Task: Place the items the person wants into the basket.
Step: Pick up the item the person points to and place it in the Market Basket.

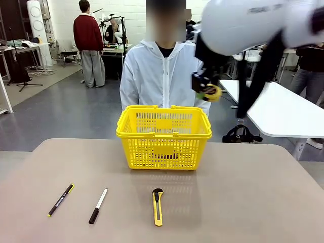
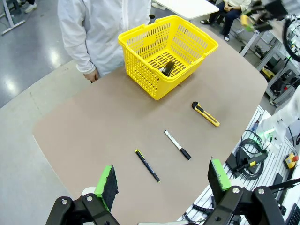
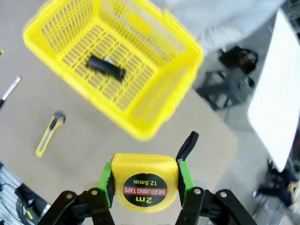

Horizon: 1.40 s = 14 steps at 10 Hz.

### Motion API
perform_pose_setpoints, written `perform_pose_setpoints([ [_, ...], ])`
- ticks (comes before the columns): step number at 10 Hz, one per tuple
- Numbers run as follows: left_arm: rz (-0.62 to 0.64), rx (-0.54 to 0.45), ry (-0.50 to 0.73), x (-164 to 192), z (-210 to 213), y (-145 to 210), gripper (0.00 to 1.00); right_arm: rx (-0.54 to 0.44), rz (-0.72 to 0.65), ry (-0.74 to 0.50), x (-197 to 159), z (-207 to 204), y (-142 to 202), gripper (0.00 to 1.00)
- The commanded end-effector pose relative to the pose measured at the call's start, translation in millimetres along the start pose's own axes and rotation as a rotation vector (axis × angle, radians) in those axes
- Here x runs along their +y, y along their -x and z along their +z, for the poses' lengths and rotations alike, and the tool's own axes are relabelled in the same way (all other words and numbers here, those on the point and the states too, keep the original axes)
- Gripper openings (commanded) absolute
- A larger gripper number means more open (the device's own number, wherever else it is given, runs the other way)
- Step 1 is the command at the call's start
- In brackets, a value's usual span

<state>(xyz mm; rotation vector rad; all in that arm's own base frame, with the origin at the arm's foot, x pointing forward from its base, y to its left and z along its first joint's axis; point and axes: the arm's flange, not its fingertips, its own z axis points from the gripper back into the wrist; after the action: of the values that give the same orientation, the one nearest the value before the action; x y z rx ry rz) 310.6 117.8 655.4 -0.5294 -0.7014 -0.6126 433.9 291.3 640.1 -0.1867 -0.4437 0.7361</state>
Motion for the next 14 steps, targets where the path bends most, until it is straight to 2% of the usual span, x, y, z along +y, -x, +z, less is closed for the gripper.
perform_pose_setpoints([
  [1,-0.008,-0.004,0.011,0.5,1.1,0.2,1.0,-0.032,0.104,-0.08,-12.8,-42.8,-63.2,0.06],
  [2,-0.008,-0.004,0.011,0.5,1.1,0.2,1.0,-0.018,0.129,-0.147,-16.4,-76.3,-91.7,0.06],
  [4,-0.008,-0.004,0.011,0.5,1.1,0.2,1.0,0.033,0.154,-0.251,-13.9,-137.9,-121.3,0.06],
  [7,-0.008,-0.004,0.011,0.5,1.1,0.2,1.0,0.122,0.177,-0.329,4.9,-205.5,-128.1,0.06],
  [9,-0.008,-0.004,0.011,0.5,1.1,0.2,1.0,0.143,0.164,-0.341,10.0,-215.6,-126.4,0.06],
  [10,-0.008,-0.004,0.011,0.5,1.1,0.2,1.0,0.126,0.164,-0.307,15.2,-222.6,-117.3,0.06],
  [13,-0.008,-0.004,0.011,0.5,1.1,0.2,1.0,0.126,0.164,-0.307,15.2,-222.6,-117.3,0.06],
  [14,-0.008,-0.004,0.011,0.5,1.1,0.2,1.0,0.138,0.163,-0.316,16.0,-225.1,-118.5,0.65],
])
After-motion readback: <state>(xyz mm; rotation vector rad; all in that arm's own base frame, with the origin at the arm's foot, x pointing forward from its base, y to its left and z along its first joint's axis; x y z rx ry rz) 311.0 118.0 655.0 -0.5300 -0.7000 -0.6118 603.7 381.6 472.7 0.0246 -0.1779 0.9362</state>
